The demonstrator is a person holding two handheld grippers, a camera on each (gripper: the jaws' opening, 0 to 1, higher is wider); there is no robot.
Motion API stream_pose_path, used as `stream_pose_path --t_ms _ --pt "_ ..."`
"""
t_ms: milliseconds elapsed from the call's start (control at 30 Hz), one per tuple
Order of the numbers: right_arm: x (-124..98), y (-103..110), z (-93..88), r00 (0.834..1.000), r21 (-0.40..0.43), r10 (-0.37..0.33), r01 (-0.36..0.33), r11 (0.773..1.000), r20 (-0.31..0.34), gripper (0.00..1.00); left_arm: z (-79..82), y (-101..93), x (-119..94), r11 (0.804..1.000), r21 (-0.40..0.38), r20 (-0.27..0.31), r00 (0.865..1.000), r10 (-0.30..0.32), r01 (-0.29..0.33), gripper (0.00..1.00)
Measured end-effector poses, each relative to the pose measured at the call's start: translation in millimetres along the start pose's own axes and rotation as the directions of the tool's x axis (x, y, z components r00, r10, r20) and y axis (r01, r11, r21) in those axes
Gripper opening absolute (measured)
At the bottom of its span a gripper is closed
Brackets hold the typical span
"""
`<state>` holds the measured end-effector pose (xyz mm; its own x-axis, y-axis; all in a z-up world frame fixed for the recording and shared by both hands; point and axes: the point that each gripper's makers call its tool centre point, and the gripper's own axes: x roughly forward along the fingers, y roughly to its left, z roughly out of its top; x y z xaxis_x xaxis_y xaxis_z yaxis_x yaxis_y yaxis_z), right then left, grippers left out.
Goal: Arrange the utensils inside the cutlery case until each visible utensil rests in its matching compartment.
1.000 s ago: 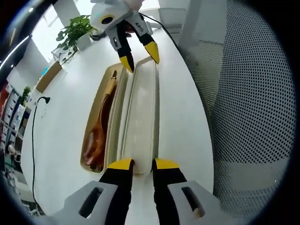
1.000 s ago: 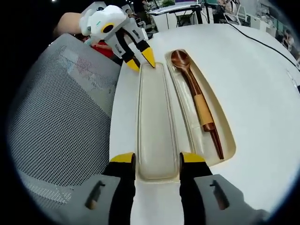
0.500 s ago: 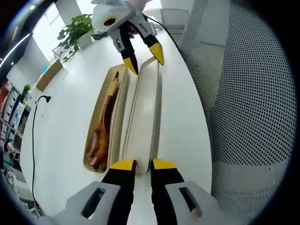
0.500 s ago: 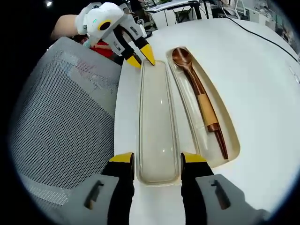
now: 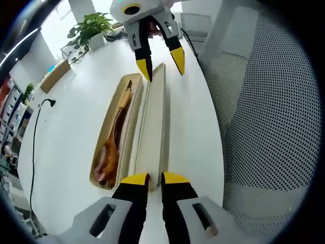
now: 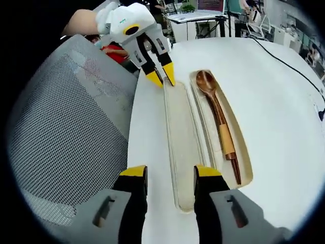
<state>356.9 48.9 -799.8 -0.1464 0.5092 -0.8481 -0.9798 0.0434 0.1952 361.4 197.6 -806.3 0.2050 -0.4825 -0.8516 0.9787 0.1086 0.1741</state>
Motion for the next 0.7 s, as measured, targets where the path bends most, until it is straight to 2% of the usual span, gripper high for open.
stream_pose_path --t_ms 100,167,267,300,333,433,533,700 --pt "-0.3 -4.6 -7.4 0.998 -0.059 -0.046 0.043 0.997 -0.046 0.28 0.8 -0.6 -0.3 1.000 -0.015 0.002 1.000 -0.003 0.003 0.09" --pt "-1.2 -10.5 -6.6 0.994 -0.112 -0.099 0.093 0.989 -0.045 0.24 1.1 -0.9 -0.5 1.000 -0.024 0.001 1.000 -0.007 0.007 0.09" --pt "-0.3 -11.5 -9.8 0.990 -0.140 -0.128 0.118 0.983 -0.066 0.19 2.3 -0.7 -1.5 0.999 -0.044 0.005 1.000 -0.009 0.009 0.09" --pt "-1.3 -16.6 -10.2 0.983 -0.182 -0.169 0.153 0.971 -0.074 0.16 2.6 -0.5 -2.0 0.999 -0.052 0.008 1.000 -0.010 0.011 0.09" --pt "-1.2 -17.2 -10.1 0.981 -0.196 -0.181 0.164 0.967 -0.074 0.13 2.8 -0.2 -2.3 0.998 -0.065 0.009 1.000 -0.011 0.012 0.08" --pt "1.5 -14.7 -10.0 0.978 -0.209 -0.199 0.181 0.961 -0.067 0.12 3.1 -0.3 -2.3 0.998 -0.065 0.009 1.000 -0.005 0.006 0.08" --pt "2.6 -17.3 -14.2 0.969 -0.253 -0.233 0.205 0.945 -0.086 0.08 3.8 -0.6 -2.5 0.997 -0.076 0.014 1.000 -0.003 0.004 0.08" --pt "1.4 -19.4 -13.5 0.965 -0.274 -0.247 0.216 0.937 -0.087 0.07 4.8 -1.5 -2.6 0.994 -0.108 0.027 1.000 -0.008 0.011 0.08"
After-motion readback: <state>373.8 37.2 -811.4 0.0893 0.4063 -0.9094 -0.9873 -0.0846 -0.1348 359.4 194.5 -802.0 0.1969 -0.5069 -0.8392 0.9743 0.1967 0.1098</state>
